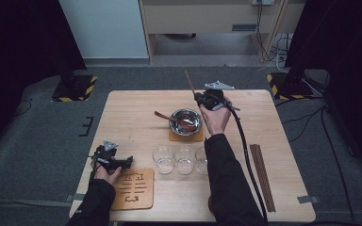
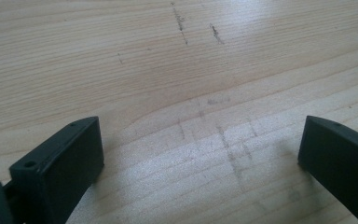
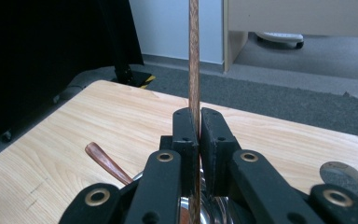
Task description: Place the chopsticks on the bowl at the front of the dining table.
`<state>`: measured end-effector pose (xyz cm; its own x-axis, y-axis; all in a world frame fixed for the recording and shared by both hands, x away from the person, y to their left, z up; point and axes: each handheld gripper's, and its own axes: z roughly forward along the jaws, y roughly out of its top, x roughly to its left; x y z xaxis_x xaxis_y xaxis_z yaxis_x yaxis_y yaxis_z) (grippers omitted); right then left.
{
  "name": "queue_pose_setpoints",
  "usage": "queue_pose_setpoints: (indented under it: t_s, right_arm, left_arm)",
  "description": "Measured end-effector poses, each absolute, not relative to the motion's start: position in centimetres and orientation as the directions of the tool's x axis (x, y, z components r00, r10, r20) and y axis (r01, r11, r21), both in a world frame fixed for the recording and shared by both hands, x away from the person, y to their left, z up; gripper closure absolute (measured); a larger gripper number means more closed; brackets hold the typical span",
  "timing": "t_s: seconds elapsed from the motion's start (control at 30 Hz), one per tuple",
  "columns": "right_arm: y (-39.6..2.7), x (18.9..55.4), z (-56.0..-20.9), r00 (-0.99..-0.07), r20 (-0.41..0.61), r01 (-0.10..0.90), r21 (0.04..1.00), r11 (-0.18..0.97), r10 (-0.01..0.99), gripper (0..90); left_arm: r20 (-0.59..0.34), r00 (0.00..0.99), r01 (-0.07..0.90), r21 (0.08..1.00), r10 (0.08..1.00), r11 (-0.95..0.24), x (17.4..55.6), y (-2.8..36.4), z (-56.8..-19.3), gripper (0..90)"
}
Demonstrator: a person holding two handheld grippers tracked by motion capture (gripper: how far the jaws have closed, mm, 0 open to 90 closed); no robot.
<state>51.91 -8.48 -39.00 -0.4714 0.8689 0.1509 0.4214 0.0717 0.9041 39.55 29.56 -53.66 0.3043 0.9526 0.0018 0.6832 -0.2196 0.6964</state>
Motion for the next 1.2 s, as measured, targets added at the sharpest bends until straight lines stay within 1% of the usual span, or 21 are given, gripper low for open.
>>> queue_pose_setpoints:
  t_s: [1.2]
  right_arm:
    - [-4.2, 54.3, -44.8, -0.475, 0.122, 0.525, 0.834, 0.169, 0.872, 84.9]
  left_arm:
    - [0.002, 0.304, 0.683, 0.696, 0.953, -0.220, 39.5, 29.6, -53.7, 0.0]
